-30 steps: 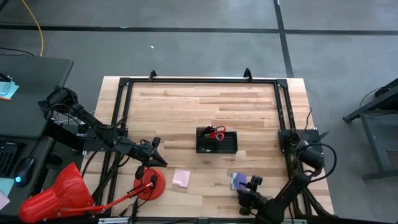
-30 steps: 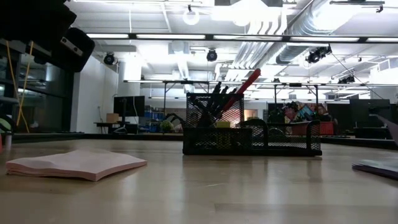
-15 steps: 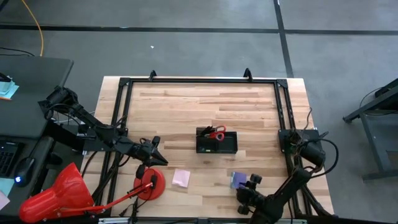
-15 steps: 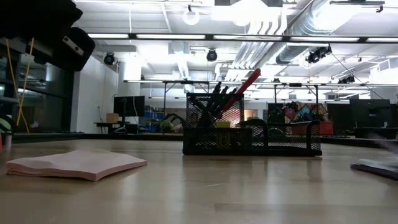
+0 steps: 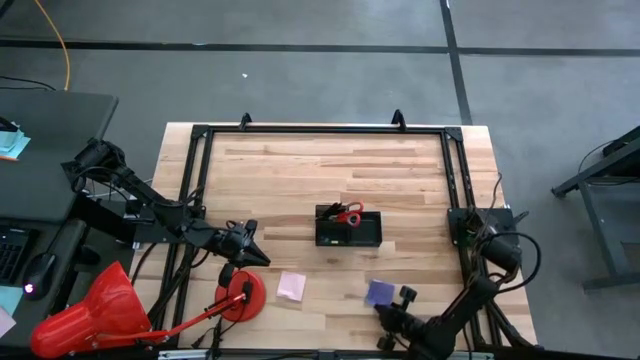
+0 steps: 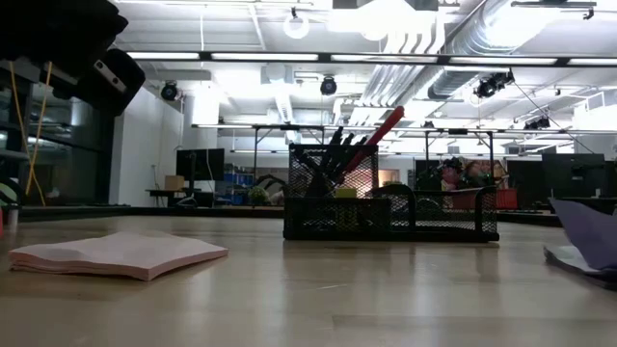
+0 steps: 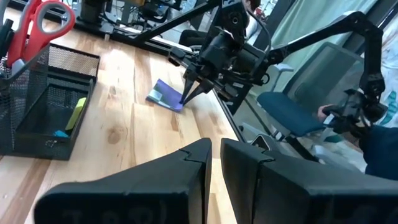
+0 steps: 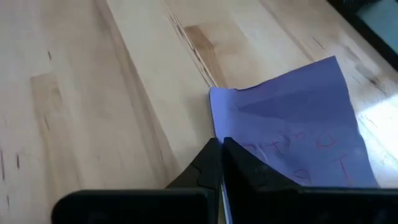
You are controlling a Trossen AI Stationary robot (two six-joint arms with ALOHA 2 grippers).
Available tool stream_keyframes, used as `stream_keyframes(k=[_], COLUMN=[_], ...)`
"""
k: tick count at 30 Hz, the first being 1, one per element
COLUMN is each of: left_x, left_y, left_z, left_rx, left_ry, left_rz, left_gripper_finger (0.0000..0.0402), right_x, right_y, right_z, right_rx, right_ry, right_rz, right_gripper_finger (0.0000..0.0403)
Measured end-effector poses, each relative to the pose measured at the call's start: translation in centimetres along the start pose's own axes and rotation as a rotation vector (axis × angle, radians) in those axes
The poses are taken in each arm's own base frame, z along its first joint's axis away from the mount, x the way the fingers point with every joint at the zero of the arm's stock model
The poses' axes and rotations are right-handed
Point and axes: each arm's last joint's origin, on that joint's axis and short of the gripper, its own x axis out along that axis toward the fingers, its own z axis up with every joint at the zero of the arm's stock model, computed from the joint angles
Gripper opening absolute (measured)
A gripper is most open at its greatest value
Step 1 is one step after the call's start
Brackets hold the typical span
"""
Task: Pick and place office supplies into organizer
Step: Put the violet sticky note into the black desk organizer
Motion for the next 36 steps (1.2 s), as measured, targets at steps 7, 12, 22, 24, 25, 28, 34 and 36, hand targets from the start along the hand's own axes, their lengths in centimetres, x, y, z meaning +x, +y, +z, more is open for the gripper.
stream_keyframes(k=[7, 12, 22, 24, 25, 28, 34, 36], left_x=[0.0, 0.0, 0.1, 0.3, 0.4, 0.8, 1.7, 2.0], left_y=[0.0, 0.0, 0.3, 0.4, 0.5, 0.7, 1.0, 1.0], left_z=[-0.1, -0.1, -0.7, -0.9, -1.1, -1.8, -2.8, -3.0], left_rx=[0.001, 0.003, 0.017, 0.022, 0.024, 0.010, -0.011, -0.015], left_ry=[0.010, 0.009, 0.052, 0.068, 0.079, 0.113, 0.130, 0.118], left_rz=[0.003, 0.004, 0.043, 0.051, 0.057, 0.083, 0.097, 0.091], left_gripper_finger=[0.0028, 0.0028, 0.0028, 0.0028, 0.0028, 0.0028, 0.0028, 0.0028], right_x=[-0.8, -1.4, -1.9, -2.1, -2.2, -2.5, -3.0, -3.3], right_y=[0.3, 0.0, -0.8, -1.0, -1.1, -1.4, -2.2, -2.2], right_z=[1.2, 2.7, 5.1, 5.6, 5.7, 5.9, 5.2, 4.8], right_rx=[-0.049, -0.087, -0.150, -0.154, -0.152, -0.158, -0.026, 0.021], right_ry=[-0.036, -0.100, -0.132, -0.139, -0.140, -0.137, -0.107, -0.094], right_rz=[-0.048, -0.123, -0.235, -0.257, -0.265, -0.285, -0.328, -0.319], right_gripper_finger=[0.0000, 0.0000, 0.0000, 0.0000, 0.0000, 0.0000, 0.0009, 0.0030])
